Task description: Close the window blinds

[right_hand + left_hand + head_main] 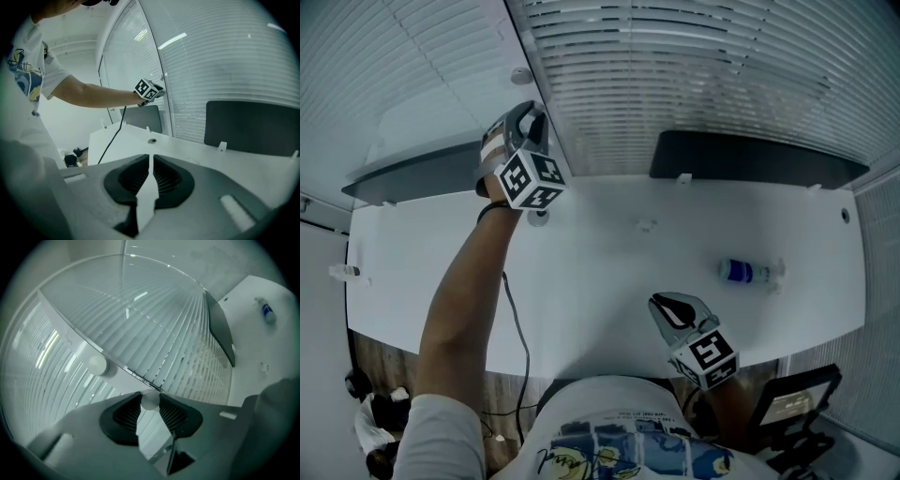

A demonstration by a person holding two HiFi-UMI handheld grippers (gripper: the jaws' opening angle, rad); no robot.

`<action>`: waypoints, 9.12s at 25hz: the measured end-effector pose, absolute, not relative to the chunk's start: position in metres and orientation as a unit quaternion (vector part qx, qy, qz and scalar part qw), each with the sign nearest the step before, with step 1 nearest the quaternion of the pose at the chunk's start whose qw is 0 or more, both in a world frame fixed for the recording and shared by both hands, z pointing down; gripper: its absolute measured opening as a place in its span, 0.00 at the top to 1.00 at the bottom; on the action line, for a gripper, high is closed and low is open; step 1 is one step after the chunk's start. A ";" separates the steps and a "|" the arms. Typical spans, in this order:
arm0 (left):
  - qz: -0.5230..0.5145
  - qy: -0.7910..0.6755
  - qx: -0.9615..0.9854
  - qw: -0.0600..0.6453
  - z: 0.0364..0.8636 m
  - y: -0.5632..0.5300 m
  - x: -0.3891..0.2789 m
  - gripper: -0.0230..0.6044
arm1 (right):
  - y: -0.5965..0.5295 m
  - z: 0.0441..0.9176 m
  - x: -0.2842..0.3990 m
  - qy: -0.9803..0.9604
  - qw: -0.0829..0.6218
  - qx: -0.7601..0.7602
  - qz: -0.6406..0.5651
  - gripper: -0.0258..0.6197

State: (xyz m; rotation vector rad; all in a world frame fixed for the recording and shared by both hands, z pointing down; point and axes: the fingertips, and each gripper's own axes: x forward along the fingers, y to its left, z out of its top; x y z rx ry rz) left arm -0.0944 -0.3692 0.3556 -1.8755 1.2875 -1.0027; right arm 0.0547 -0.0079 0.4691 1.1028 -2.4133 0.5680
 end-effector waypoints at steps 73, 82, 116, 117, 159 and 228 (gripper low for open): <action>-0.398 0.481 -0.701 0.345 0.357 -0.372 -0.094 0.76 | -0.008 0.469 0.056 -0.867 0.215 0.401 0.206 0.93; -0.234 0.584 -0.772 0.096 0.349 -0.373 -0.102 0.77 | -0.008 0.470 0.055 -0.866 0.215 0.400 0.208 0.93; -0.415 0.433 -0.690 0.405 0.352 -0.358 -0.087 0.69 | -0.010 0.469 0.056 -0.867 0.213 0.401 0.207 0.93; -0.433 0.416 -0.674 0.430 0.354 -0.359 -0.087 0.69 | -0.010 0.469 0.056 -0.866 0.213 0.401 0.206 0.93; -0.164 0.602 -0.781 0.024 0.346 -0.372 -0.105 0.77 | -0.010 0.471 0.058 -0.864 0.216 0.404 0.210 0.93; -0.229 0.565 -0.785 0.110 0.343 -0.367 -0.100 0.76 | -0.013 0.471 0.058 -0.862 0.217 0.405 0.212 0.93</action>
